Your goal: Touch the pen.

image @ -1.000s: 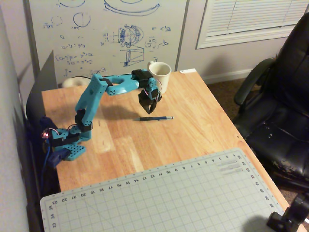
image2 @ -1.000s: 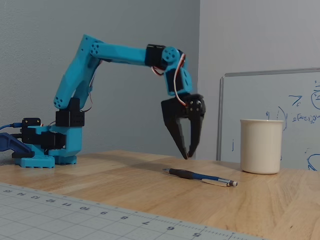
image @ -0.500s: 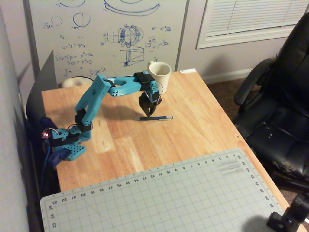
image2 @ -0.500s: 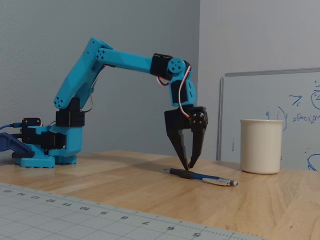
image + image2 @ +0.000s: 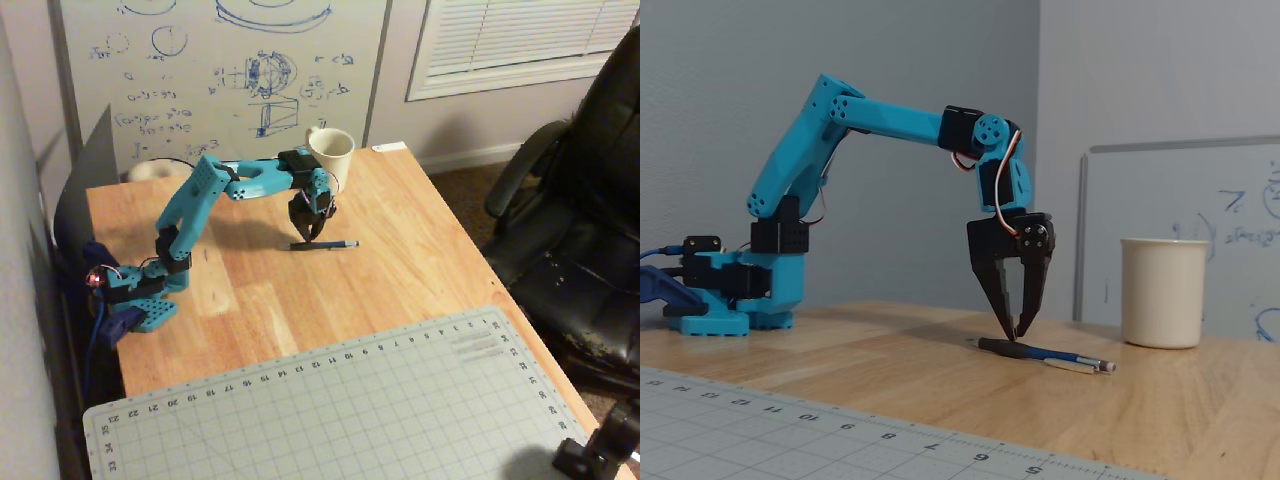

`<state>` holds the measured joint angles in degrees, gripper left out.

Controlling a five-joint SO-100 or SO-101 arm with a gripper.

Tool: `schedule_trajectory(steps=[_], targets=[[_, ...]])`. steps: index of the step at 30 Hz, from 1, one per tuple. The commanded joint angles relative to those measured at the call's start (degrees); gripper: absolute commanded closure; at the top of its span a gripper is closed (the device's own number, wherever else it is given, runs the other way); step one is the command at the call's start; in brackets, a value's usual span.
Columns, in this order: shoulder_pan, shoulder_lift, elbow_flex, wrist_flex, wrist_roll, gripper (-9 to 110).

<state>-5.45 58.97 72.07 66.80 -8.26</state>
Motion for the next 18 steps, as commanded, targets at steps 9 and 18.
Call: schedule_trajectory(steps=[9, 18], targets=[[1.05, 1.67, -4.66, -0.62, -0.7, 101], [1.14, 1.58, -3.96, -0.53, -0.09, 101]])
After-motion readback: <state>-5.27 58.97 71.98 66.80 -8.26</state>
